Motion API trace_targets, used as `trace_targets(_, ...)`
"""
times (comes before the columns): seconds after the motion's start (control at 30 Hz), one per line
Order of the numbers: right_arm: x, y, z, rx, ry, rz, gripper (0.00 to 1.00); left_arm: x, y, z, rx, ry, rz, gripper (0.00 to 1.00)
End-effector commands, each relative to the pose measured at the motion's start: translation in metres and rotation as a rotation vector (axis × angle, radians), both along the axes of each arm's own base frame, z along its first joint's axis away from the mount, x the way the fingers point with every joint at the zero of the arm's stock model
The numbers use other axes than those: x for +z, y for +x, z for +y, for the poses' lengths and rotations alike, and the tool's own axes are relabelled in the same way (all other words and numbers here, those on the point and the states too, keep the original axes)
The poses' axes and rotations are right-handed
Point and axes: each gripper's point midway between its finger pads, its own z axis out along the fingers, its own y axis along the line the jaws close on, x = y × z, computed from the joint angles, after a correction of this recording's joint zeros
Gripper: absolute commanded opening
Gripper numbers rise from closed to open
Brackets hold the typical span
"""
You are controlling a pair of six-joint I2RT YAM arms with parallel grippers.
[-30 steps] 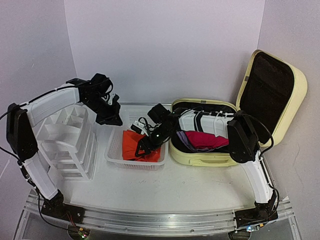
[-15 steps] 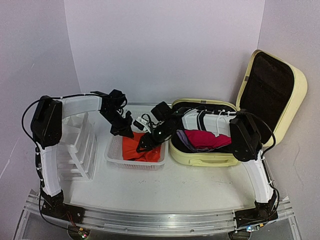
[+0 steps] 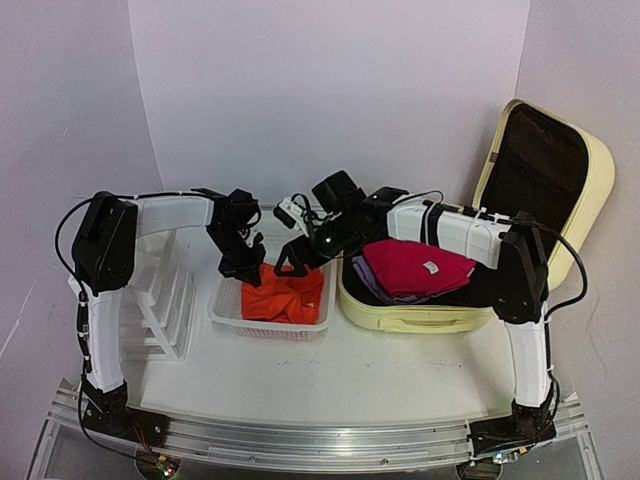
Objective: Open, take out, and arrange the luggage
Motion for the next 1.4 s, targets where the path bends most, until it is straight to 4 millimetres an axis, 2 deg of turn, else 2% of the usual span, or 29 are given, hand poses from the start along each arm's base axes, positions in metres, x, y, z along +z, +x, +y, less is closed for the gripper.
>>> trace_targets(0.0, 0.031, 0.036, -0.02, -0.164, -0.058, -0.152, 0.71, 0.02, 0.009, -0.001, -0.042, 0.007, -0.06, 0.0)
trace_targets(0.07, 0.023, 0.051, -0.024, -0.214, -0.12, -0.164, 0.62, 0.036, 0.01, -0.007, -0.063, -0.031, -0.08, 0.02)
trace_targets(0.17, 0.012, 0.073, -0.03, -0.272, -0.192, -0.2, 0.52, 0.062, 0.012, -0.016, -0.083, -0.093, -0.118, 0.12)
trace_targets(0.3, -0.011, 0.09, -0.039, -0.282, -0.297, -0.249, 0.49, 0.099, 0.01, -0.022, -0.106, -0.16, -0.179, 0.29)
trace_targets(0.47, -0.036, 0.1, -0.043, -0.199, -0.406, -0.334, 0.62, 0.141, -0.001, -0.014, -0.11, -0.19, -0.266, 0.36)
trace_targets(0.57, -0.046, 0.101, -0.033, -0.092, -0.413, -0.379, 0.7, 0.162, -0.014, -0.004, -0.111, -0.198, -0.309, 0.36)
trace_targets(0.7, -0.053, 0.115, -0.023, -0.035, -0.433, -0.455, 0.82, 0.187, -0.036, 0.009, -0.106, -0.219, -0.352, 0.36)
trace_targets(0.77, -0.051, 0.117, -0.015, -0.001, -0.415, -0.481, 0.85, 0.19, -0.046, 0.012, -0.105, -0.23, -0.344, 0.36)
trace_targets(0.9, -0.07, 0.12, -0.009, 0.077, -0.433, -0.51, 0.88, 0.188, -0.062, 0.024, -0.082, -0.222, -0.329, 0.37)
trace_targets(1.07, -0.082, 0.122, 0.003, 0.165, -0.417, -0.551, 0.91, 0.191, -0.075, 0.039, -0.079, -0.175, -0.351, 0.37)
trace_targets(1.23, -0.099, 0.13, 0.013, 0.19, -0.403, -0.573, 0.9, 0.193, -0.087, 0.044, -0.109, -0.145, -0.362, 0.37)
trace_targets(1.37, -0.108, 0.137, 0.012, 0.175, -0.403, -0.57, 0.84, 0.191, -0.093, 0.045, -0.139, -0.134, -0.363, 0.38)
